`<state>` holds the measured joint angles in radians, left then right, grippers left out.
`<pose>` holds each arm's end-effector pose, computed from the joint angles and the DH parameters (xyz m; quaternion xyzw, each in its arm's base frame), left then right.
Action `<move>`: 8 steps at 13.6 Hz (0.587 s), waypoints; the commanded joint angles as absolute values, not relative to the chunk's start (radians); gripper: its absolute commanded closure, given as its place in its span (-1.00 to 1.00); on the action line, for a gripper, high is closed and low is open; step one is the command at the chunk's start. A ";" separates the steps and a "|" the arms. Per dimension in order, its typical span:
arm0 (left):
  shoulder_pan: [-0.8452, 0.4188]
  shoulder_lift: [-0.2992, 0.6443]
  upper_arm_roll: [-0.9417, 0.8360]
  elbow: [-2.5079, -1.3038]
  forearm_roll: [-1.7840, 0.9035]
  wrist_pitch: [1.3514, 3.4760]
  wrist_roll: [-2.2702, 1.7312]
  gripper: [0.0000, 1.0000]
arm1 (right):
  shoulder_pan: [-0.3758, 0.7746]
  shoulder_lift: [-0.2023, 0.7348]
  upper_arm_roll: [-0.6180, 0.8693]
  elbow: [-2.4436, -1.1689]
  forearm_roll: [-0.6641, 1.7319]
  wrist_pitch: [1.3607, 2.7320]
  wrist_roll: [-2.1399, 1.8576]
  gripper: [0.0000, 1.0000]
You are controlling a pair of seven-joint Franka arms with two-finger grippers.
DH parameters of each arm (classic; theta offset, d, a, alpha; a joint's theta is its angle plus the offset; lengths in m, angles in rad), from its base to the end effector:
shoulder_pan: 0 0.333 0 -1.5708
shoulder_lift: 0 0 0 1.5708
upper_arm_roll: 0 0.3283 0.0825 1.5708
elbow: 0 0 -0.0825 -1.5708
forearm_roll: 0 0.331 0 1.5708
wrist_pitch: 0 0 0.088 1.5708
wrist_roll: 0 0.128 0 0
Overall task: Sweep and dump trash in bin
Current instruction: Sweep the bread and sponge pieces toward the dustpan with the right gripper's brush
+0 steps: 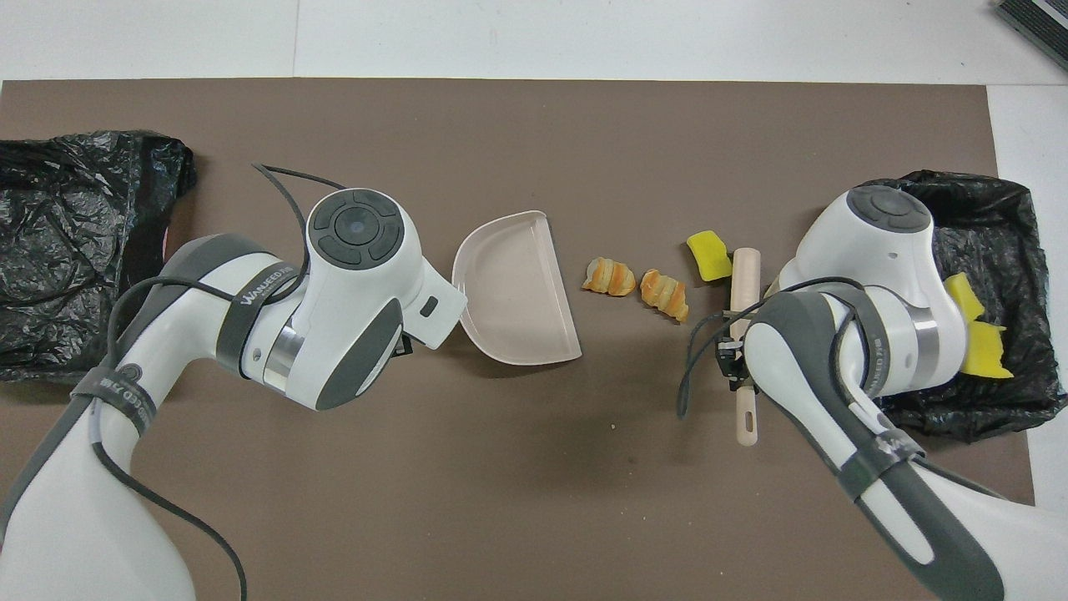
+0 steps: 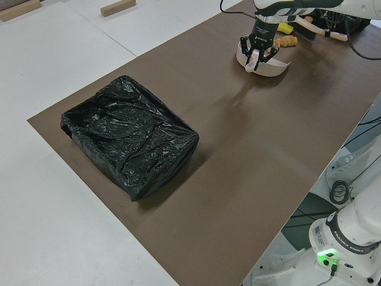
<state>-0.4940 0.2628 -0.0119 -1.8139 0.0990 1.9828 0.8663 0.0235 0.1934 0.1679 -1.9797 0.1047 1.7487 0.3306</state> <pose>0.5030 -0.2689 0.4050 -0.7582 0.6490 0.0538 0.0337 0.4807 0.1022 0.3691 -0.9720 0.0858 0.2188 0.0083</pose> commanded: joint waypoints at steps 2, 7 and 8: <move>-0.511 0.232 -0.002 -1.855 0.114 2.003 0.862 1.00 | 0.087 0.192 0.169 -1.907 0.131 1.676 0.454 1.00; -0.511 0.230 -0.002 -1.856 0.114 2.002 0.862 1.00 | 0.064 0.186 0.163 -1.859 -0.147 1.594 0.436 1.00; -0.511 0.230 -0.002 -1.859 0.114 2.003 0.862 1.00 | 0.039 0.186 0.163 -1.864 -0.170 1.598 0.417 1.00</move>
